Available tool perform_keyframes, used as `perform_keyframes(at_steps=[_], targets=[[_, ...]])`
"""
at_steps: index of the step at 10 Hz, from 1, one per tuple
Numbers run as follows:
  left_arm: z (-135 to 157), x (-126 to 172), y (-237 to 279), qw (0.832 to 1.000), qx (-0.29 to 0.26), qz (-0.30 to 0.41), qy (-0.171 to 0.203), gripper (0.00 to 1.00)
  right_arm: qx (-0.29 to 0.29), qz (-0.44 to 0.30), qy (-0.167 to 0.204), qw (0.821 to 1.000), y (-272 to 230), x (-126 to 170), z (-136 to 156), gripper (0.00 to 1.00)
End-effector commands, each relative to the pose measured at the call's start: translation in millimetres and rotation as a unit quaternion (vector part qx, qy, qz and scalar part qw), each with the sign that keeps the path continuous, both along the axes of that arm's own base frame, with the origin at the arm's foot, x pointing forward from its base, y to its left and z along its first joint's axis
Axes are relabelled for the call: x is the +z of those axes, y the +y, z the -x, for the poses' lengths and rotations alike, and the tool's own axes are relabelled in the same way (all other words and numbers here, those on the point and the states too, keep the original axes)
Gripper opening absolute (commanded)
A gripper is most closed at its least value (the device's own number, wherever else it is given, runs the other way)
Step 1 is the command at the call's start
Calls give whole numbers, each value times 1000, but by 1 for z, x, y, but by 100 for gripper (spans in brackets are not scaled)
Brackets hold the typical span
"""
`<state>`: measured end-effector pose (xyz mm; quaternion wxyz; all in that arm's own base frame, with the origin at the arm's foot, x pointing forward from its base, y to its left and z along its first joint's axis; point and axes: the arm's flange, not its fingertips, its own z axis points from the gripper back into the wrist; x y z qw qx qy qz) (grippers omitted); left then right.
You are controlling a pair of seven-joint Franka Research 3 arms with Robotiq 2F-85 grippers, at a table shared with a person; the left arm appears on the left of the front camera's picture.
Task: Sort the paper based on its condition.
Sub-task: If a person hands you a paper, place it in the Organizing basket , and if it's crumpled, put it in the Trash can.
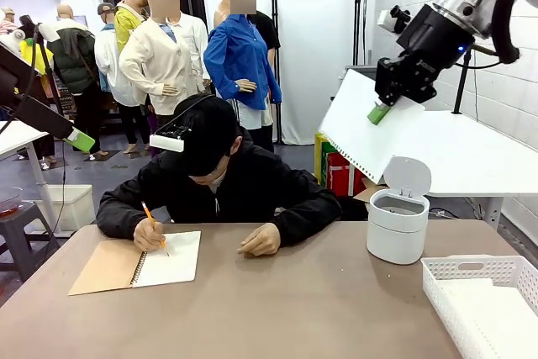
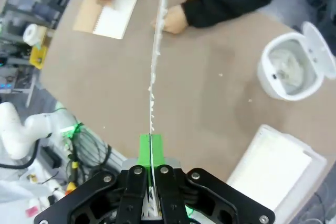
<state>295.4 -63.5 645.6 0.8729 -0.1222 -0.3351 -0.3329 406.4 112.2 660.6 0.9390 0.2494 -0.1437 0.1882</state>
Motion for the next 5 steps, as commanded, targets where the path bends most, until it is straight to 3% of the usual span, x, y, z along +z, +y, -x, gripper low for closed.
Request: perform_keyframes(at_steps=[1,3,5], targets=[[0,1,1,1000,2,3,0,100,-23,28,-17,999,-18,-9,18,0],[0,1,1,1000,2,3,0,100,-36,43,-31,998,-42,-14,27,0],[0,1,1,1000,2,3,0,100,-37,51,-15,998,-62,-29,38,0]])
